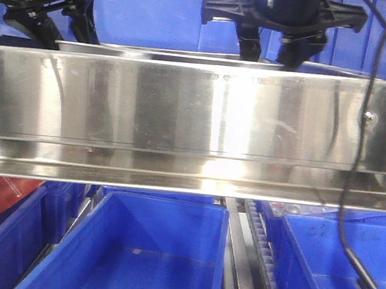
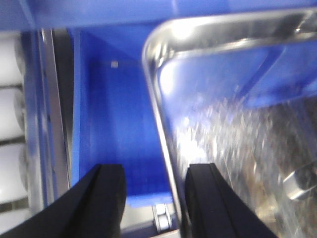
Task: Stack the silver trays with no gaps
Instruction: 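Close both grippers on the tray rims, then lift the silver tray up off the shelf with both grippers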
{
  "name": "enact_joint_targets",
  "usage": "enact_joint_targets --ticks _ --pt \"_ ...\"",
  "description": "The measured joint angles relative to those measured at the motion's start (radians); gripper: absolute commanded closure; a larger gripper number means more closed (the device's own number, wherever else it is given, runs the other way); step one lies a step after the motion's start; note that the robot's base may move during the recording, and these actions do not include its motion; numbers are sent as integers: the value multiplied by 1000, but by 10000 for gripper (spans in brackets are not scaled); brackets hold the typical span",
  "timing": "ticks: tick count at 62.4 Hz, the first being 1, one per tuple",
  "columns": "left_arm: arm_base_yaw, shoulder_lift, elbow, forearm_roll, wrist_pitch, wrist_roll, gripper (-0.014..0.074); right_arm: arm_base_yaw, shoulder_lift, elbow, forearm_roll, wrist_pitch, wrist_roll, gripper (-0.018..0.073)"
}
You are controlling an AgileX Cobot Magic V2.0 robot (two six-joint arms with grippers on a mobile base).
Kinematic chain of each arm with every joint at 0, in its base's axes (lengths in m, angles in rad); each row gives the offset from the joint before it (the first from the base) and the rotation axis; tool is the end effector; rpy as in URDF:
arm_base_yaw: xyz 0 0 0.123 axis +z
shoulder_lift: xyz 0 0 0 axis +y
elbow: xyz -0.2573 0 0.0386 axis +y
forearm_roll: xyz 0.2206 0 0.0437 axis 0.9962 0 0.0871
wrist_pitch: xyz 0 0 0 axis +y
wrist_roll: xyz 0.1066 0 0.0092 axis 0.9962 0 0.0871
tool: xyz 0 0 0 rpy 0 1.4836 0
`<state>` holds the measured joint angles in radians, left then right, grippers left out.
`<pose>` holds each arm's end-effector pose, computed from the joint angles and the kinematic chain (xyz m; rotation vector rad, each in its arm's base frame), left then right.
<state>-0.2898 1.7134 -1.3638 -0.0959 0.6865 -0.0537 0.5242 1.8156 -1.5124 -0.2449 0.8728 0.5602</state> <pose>0.3425 -0.1089 0.2510 0.2294 2.5221 -0.2447 0.3332 0.1697 0.2466 -0.0990 2.6136 0.0768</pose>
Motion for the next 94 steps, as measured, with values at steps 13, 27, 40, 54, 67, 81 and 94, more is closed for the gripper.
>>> enact_joint_targets --ticks 13,27,40,54,67,81,94 --pt "0 1 -1 0 -15 0 373 -2 2 -1 -2 -7 0 452" --pt "0 2 -1 0 -15 0 373 -2 3 -1 -2 -7 0 452" --pt "0 30 -5 0 -7 0 375 -2 3 -1 -2 -5 0 452" --pt "0 30 -8 -6 -5 0 624 -2 3 -2 -4 -1 0 531" --pt "-2 32 -18 -14 14 -15 594 -4 3 -4 -1 5 13 639" --pt "-2 34 -70 -8 118 -21 605 -4 -7 -6 3 22 14 639" --pt "-6 -41 -89 -6 141 -21 605 2 -79 -3 -7 48 17 639"
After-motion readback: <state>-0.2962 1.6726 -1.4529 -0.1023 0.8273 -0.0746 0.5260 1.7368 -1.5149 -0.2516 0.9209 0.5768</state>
